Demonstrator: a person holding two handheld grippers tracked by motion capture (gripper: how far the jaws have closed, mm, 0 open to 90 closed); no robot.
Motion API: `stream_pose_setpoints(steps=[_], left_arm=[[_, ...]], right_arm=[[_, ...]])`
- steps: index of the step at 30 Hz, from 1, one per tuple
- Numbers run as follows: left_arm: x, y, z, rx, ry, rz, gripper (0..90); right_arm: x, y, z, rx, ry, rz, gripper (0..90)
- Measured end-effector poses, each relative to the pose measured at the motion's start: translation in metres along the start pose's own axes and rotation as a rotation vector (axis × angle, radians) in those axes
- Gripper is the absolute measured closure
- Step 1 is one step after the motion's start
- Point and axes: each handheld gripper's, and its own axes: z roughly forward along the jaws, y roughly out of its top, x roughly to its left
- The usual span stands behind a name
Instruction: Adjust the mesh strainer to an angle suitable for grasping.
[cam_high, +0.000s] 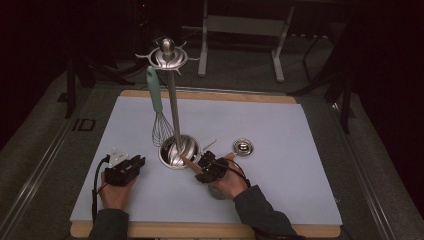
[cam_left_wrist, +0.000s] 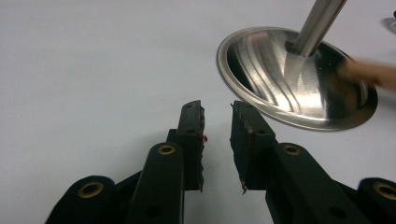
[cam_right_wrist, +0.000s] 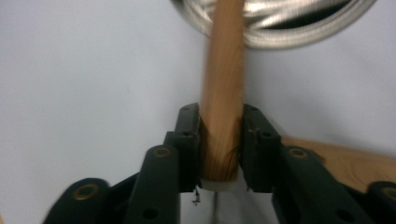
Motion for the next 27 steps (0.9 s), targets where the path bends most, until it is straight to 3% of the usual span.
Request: stream_pose_setpoints(steps=[3, 5, 7, 9, 12, 20, 27], left_arm=[[0.0, 0.0, 0.0, 0.001, 0.0, 0.0, 73.8], [0.0, 0.0, 0.0, 0.003, 0.0, 0.001, 73.7], [0.0, 0.0, 0.0, 0.002, 0.0, 0.001, 73.7], [0.0, 0.0, 0.0, 0.002, 0.001, 0.001, 73.7], [0.0, 0.0, 0.0, 0.002, 0.002, 0.002, 73.6], [0.0, 0.0, 0.0, 0.002, 0.003, 0.001, 73.0], [0.0, 0.0, 0.0, 0.0, 0.003, -0.001, 73.0]], right_arm=[[-0.001, -0.003, -0.003, 0.02, -0.003, -0.036, 71.2], [-0.003, -0.009, -0.007, 0.069, -0.036, -0.122, 71.2], [-0.006, -0.012, -0.009, 0.098, -0.038, -0.151, 70.6], [-0.009, -0.015, -0.012, 0.101, -0.004, -0.143, 64.5], [-0.015, -0.016, -0.018, 0.081, 0.098, -0.096, 59.7], [-0.018, -0.013, -0.011, 0.14, 0.183, -0.057, 61.7], [-0.013, -0.01, -0.01, 0.157, 0.204, -0.068, 63.9]])
